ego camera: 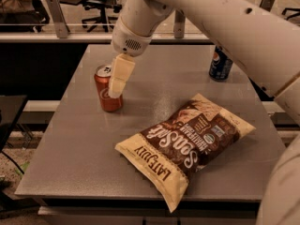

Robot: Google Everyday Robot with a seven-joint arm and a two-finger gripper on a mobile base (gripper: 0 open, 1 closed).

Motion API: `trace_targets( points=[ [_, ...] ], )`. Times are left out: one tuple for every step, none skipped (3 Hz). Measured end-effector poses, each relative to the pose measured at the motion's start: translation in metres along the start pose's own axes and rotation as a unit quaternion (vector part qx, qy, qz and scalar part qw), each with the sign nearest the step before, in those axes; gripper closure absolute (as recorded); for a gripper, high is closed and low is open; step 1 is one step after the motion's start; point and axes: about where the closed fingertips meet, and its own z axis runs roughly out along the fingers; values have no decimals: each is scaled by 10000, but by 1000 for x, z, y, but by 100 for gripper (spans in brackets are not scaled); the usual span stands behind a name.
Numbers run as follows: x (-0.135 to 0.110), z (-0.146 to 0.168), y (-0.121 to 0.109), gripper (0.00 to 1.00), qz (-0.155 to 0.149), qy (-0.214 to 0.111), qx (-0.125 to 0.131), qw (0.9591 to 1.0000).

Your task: Move coke can near pepsi can

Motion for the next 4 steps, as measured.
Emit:
trace_targets(
  points=[
    [-4,7,8,0,-162,-17,-177,9997],
    [-6,9,14,17,-279,-47,-310,9991],
    [-7,6,18,39,-349,-84,-369,9987],
    [-9,-3,20,64,-376,-134,-368,9985]
  ],
)
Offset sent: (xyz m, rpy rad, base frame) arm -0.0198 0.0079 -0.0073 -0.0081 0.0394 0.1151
